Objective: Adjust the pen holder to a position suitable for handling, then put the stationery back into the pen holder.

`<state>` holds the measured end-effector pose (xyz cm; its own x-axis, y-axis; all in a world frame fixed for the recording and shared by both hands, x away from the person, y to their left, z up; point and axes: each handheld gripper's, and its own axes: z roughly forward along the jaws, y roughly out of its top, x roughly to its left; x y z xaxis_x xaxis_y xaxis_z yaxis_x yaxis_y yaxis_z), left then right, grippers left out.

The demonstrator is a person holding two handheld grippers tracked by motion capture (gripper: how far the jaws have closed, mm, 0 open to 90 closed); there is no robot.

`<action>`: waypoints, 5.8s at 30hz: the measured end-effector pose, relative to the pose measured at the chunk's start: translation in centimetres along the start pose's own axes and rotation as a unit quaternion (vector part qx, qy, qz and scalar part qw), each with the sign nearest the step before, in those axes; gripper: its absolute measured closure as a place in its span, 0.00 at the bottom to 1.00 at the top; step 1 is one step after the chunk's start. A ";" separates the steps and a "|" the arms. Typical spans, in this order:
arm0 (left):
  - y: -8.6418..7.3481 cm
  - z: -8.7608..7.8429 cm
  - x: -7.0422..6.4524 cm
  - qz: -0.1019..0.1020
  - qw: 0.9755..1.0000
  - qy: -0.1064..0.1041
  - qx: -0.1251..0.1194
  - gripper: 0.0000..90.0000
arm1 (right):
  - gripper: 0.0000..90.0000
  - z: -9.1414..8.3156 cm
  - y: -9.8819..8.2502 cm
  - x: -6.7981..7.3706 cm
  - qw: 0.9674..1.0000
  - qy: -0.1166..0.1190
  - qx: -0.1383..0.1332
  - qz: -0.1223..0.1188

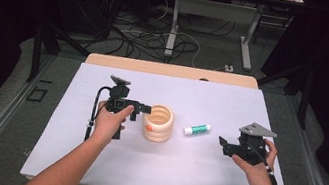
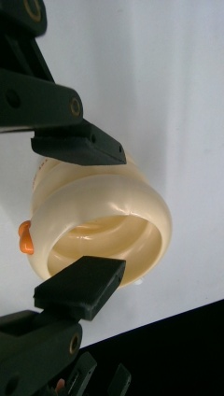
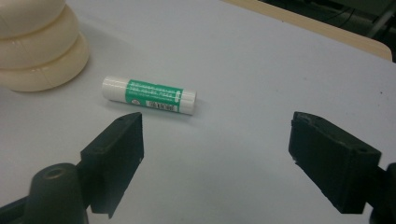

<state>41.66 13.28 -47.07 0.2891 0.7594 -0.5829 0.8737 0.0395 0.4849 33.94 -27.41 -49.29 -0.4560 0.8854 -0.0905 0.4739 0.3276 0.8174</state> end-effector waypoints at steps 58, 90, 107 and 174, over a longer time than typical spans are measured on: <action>-3.3 -6.7 4.8 0.133 0.972 0.098 -0.168 0.11 | 0.26 5.7 10.0 5.3 0.914 0.103 0.113 -0.375; -3.5 -6.2 5.0 0.129 0.975 0.091 -0.159 0.11 | 0.29 9.0 10.4 7.1 0.830 0.173 0.131 -0.513; -3.5 -6.2 5.1 0.130 0.975 0.091 -0.157 0.11 | 0.43 10.8 9.1 7.9 0.801 0.199 0.165 -0.540; -3.5 -6.2 5.5 0.125 0.976 0.093 -0.153 0.11 | 0.72 14.3 6.1 8.6 0.754 0.209 0.203 -0.589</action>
<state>37.73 21.33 -47.95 0.3772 0.8739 -0.3066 0.6183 0.0089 0.7859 43.71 -13.06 -53.21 -0.8972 -0.2528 -0.3620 -0.2933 0.9541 0.0605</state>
